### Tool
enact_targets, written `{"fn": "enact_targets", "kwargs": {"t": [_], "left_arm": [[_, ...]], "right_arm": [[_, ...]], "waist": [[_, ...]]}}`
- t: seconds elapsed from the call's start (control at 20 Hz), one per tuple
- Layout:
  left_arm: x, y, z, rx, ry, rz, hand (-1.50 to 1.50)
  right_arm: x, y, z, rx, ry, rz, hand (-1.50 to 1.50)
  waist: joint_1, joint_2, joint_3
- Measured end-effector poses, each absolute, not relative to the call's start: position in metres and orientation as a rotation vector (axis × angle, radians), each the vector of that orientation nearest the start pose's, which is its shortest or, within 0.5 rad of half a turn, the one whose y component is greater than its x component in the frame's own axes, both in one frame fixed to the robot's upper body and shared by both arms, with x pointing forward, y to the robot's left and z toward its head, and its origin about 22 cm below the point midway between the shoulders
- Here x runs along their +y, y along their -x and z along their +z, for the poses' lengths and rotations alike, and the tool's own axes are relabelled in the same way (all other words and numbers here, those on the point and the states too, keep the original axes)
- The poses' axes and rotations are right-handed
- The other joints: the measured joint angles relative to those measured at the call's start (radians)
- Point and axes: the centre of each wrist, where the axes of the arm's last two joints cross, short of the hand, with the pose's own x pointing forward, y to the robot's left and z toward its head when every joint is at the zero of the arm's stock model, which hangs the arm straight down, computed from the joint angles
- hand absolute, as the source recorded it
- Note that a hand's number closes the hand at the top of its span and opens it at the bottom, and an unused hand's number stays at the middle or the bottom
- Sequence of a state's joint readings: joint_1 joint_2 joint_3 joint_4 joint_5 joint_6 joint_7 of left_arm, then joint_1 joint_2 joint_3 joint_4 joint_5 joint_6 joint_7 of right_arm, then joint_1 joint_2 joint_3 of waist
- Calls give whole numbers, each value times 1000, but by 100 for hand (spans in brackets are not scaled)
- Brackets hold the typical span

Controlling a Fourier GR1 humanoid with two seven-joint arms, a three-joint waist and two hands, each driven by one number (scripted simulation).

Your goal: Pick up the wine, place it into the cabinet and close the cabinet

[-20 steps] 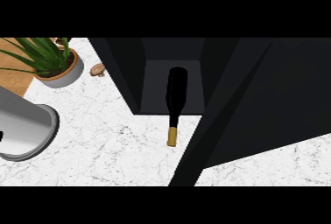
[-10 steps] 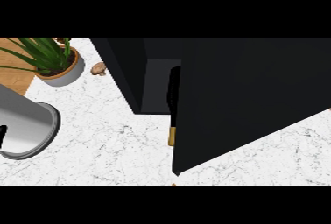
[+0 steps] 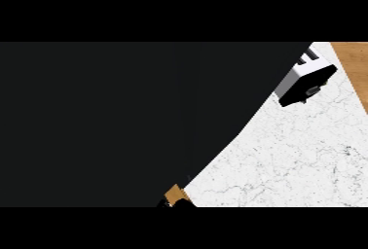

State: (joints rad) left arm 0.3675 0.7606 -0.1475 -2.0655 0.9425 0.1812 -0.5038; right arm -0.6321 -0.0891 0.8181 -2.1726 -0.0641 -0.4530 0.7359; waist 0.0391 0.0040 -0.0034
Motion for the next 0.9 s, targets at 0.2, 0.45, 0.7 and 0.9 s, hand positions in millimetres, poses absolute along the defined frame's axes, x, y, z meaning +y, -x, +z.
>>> {"fn": "enact_targets", "kwargs": {"t": [0.2,0.45,0.7,0.9], "left_arm": [[313,-155,93,-1938,245,218,-150],[310,-156,91,-1938,243,228,-150],[312,-162,97,-1947,229,231,-150],[309,-162,93,-1949,226,227,-150]], "right_arm": [[-21,-179,233,-1762,-605,627,150],[11,-219,257,-1799,-539,617,150],[27,-257,268,-1868,-415,632,150],[29,-290,266,-1869,-364,620,150]], "waist": [[2,0,1],[0,-1,1],[-11,-1,2],[-13,-3,1]]}}
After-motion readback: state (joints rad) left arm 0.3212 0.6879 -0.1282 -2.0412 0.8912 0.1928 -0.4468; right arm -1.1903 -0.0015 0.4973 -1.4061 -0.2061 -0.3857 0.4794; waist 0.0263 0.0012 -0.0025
